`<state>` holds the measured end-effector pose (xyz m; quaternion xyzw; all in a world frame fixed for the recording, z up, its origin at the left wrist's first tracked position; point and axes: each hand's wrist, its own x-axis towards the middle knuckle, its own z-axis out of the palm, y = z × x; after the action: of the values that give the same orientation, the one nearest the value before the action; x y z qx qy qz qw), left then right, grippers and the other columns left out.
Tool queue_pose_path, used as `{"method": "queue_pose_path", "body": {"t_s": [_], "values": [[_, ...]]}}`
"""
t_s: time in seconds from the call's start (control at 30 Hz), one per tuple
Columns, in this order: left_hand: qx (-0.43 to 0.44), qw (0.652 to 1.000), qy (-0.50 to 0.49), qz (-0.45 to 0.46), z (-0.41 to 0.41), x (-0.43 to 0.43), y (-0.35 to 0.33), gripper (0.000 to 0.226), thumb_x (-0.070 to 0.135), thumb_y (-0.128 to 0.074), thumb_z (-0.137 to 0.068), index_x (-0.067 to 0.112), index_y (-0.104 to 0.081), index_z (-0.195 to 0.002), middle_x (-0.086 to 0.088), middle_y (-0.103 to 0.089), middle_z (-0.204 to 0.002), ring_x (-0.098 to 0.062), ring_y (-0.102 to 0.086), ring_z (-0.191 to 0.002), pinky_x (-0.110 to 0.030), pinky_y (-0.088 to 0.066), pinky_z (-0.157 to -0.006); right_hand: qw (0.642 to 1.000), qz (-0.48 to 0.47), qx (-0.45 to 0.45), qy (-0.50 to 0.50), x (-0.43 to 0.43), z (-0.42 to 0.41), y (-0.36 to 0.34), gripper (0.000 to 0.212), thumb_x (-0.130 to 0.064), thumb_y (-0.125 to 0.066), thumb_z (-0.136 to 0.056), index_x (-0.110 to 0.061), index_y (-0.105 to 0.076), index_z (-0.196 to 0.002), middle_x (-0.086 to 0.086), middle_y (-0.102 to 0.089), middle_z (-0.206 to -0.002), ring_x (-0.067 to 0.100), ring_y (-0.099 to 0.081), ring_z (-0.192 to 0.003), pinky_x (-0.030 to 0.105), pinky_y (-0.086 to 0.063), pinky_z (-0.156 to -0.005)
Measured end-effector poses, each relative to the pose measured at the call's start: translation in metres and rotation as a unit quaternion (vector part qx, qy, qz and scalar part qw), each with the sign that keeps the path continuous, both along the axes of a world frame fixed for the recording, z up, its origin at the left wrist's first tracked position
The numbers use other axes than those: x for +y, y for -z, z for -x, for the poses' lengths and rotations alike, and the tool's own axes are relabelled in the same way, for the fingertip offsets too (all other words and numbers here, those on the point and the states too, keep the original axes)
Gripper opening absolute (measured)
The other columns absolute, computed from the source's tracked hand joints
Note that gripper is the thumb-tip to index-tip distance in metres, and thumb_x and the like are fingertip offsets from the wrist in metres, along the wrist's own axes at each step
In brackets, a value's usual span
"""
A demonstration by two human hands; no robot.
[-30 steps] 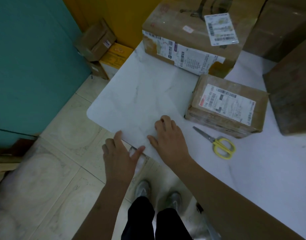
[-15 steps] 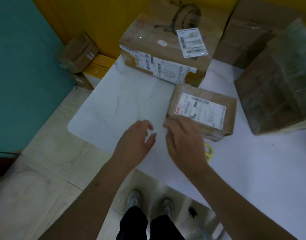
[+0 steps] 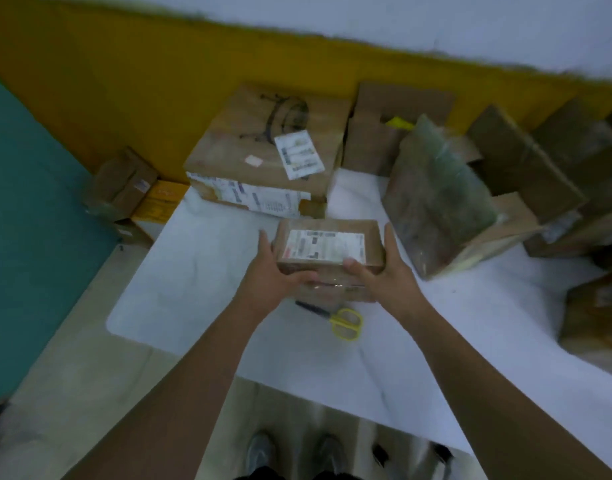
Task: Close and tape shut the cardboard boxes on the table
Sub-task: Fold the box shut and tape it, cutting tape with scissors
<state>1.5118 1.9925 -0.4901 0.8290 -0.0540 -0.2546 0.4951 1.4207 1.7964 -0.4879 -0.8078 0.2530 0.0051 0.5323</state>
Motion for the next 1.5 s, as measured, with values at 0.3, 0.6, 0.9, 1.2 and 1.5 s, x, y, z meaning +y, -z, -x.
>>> {"method": "queue_pose_path", "body": {"t_s": [0.3, 0.6, 0.9, 1.2, 1.5], "values": [[-0.037, 0.982, -0.157, 0.095, 0.061, -0.006, -0.156, 0.080, 0.068, -0.083, -0.053, 0.030, -0.052, -0.116, 0.001, -0.058, -0.120, -0.018, -0.063, -0.105, -0.043, -0.055, -0.092, 0.987, -0.112, -0.093, 0.074, 0.019, 0.069, -0.149, 0.033, -0.051, -0.059, -0.091, -0.028, -0.066, -0.112, -0.012, -0.074, -0.104, 0.004, -0.068, -0.100, 0.031, -0.055, -0.091], [0.160, 0.945, -0.035, 0.284, 0.071, 0.005, -0.224, 0.107, 0.062, -0.091, -0.044, 0.035, -0.049, -0.139, 0.001, -0.065, -0.130, -0.022, -0.064, -0.116, -0.051, -0.050, -0.099, 0.972, -0.170, -0.126, 0.105, -0.001, 0.095, -0.243, 0.042, -0.060, -0.066, -0.079, -0.039, -0.058, -0.115, -0.003, -0.068, -0.111, 0.013, -0.067, -0.098, 0.029, -0.055, -0.085], [0.211, 0.950, -0.067, 0.218, 0.086, 0.000, -0.254, 0.067, 0.055, -0.080, -0.065, 0.026, -0.062, -0.122, -0.006, -0.069, -0.114, -0.026, -0.068, -0.100, -0.046, -0.061, -0.075, 0.967, -0.207, -0.030, 0.144, 0.000, 0.104, -0.279, 0.050, -0.062, -0.068, -0.079, -0.036, -0.060, -0.121, 0.003, -0.071, -0.111, 0.028, -0.066, -0.104, 0.051, -0.055, -0.092], [-0.332, 0.889, 0.291, -0.120, 0.081, -0.001, -0.274, 0.124, 0.090, -0.060, -0.056, 0.052, 0.015, -0.148, 0.010, 0.017, -0.159, -0.029, 0.000, -0.150, -0.058, -0.027, -0.114, 0.971, -0.169, 0.052, 0.163, 0.008, 0.104, -0.303, 0.056, -0.061, -0.063, -0.085, -0.031, -0.054, -0.131, -0.002, -0.059, -0.099, 0.023, -0.057, -0.088, 0.039, -0.049, -0.081], [-0.142, 0.960, 0.240, -0.029, 0.051, 0.001, -0.256, 0.107, 0.066, -0.078, -0.065, 0.038, -0.023, -0.153, 0.003, -0.025, -0.145, -0.018, -0.040, -0.132, -0.041, -0.043, -0.106, 0.969, -0.205, 0.008, 0.140, 0.010, 0.104, -0.300, 0.051, -0.070, -0.061, -0.079, -0.033, -0.057, -0.113, 0.007, -0.060, -0.124, 0.032, -0.059, -0.115, 0.053, -0.045, -0.106]]}}
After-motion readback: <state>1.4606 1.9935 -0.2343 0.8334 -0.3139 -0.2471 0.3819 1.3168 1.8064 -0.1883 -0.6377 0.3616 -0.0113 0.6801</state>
